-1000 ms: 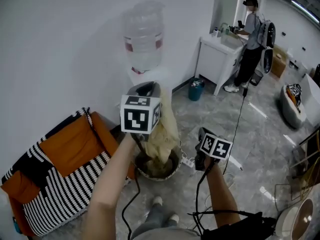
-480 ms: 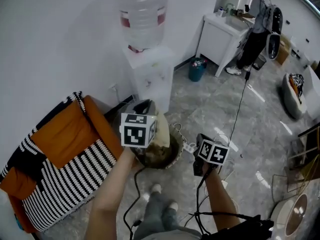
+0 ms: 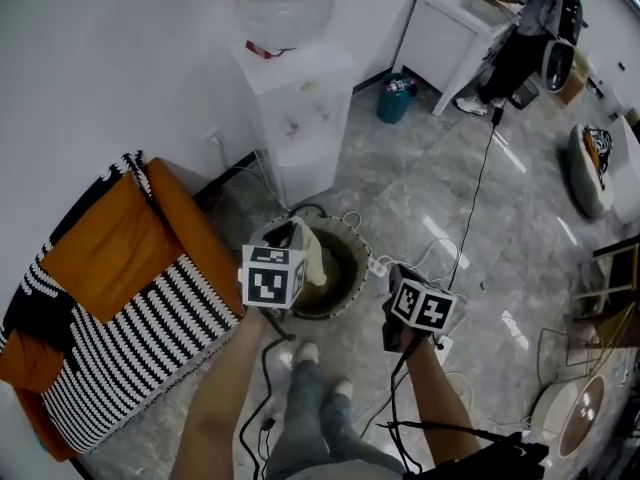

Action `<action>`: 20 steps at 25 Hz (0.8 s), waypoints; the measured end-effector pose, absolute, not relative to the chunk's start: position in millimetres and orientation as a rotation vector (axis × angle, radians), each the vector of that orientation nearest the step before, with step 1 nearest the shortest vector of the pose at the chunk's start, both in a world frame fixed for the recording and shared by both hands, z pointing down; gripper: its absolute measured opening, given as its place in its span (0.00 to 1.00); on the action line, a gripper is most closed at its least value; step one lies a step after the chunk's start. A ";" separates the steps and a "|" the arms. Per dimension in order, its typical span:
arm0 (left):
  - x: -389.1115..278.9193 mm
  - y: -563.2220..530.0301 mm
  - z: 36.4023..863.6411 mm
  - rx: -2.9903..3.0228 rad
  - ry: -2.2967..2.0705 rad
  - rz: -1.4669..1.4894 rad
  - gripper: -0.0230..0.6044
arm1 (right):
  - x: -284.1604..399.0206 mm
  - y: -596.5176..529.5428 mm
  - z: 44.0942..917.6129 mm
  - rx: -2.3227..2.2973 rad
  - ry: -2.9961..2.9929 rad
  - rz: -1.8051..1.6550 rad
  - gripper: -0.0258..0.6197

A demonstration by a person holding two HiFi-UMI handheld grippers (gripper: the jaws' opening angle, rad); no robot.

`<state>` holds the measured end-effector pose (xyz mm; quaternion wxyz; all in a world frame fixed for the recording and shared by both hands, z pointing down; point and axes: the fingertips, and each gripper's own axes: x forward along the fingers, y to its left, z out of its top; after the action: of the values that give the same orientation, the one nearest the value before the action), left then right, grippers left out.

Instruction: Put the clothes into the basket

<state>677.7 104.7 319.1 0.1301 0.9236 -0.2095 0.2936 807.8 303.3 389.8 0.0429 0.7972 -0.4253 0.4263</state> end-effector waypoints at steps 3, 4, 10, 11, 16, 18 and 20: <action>677.5 119.3 364.7 2.640 -0.552 0.938 0.09 | 805.1 303.8 406.8 2.434 -1.271 1.340 0.04; 677.8 124.1 378.8 2.625 -0.538 0.959 0.09 | 804.7 303.8 411.9 2.431 -1.262 1.352 0.04; 680.7 134.5 432.9 2.534 -0.504 1.031 0.09 | 813.7 304.0 435.1 2.413 -1.214 1.393 0.04; 681.2 134.6 437.9 2.524 -0.498 1.040 0.09 | 815.9 304.5 437.7 2.415 -1.206 1.398 0.04; 684.0 136.1 457.0 2.509 -0.478 1.115 0.20 | 820.5 309.1 450.3 2.413 -1.176 1.439 0.04; 684.1 137.1 463.0 2.482 -0.462 1.123 0.30 | 821.0 309.5 452.8 2.413 -1.174 1.447 0.04; 681.3 135.5 463.7 2.456 -0.472 1.110 0.30 | 820.9 309.1 453.1 2.416 -1.176 1.449 0.04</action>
<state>681.3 135.5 463.7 0.2014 0.8792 -0.1689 0.3974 820.9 309.1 453.1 0.0443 0.7906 -0.3848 0.4743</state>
